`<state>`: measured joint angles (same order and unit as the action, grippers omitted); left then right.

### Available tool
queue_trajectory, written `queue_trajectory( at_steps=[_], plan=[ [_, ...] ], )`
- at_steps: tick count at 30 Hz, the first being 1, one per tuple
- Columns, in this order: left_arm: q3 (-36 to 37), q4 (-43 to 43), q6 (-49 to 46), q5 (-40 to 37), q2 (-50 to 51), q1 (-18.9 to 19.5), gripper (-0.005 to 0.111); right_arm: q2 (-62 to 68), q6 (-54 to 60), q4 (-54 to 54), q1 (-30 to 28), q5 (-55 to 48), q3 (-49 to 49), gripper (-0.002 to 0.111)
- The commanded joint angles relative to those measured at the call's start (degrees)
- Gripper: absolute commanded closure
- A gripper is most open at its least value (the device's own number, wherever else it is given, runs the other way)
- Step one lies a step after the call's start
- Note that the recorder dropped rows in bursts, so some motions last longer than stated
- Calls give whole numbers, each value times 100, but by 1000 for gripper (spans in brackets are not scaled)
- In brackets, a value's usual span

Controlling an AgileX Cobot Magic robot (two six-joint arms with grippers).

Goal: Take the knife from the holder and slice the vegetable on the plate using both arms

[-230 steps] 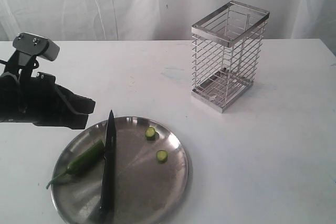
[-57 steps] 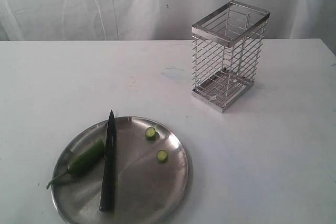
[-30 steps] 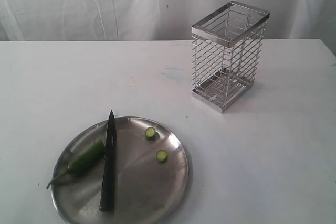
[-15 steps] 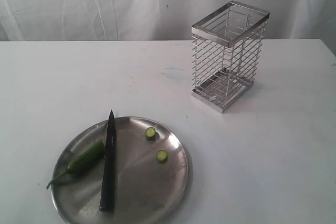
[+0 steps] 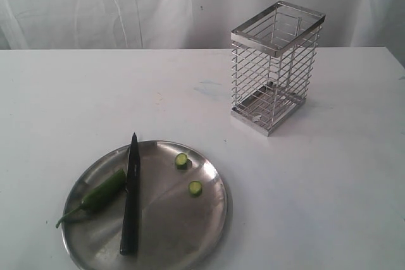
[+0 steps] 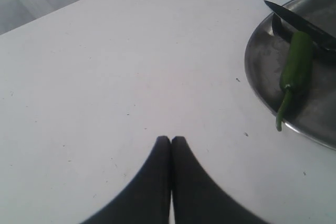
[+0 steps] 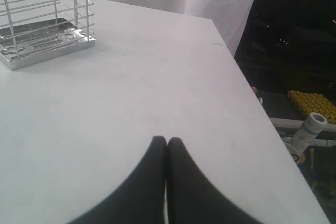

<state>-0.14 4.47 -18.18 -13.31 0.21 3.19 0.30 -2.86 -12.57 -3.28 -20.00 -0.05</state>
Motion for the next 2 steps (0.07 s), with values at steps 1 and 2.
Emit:
queue_trajectory(
  at_steps=[1,2],
  plan=[
    [14,64,-3,-8,-21,9,107,-30,-21,-42,38,-13,5,108],
    [14,64,-3,-8,-21,9,107,-30,-21,-42,38,-13,5,108]
  ],
)
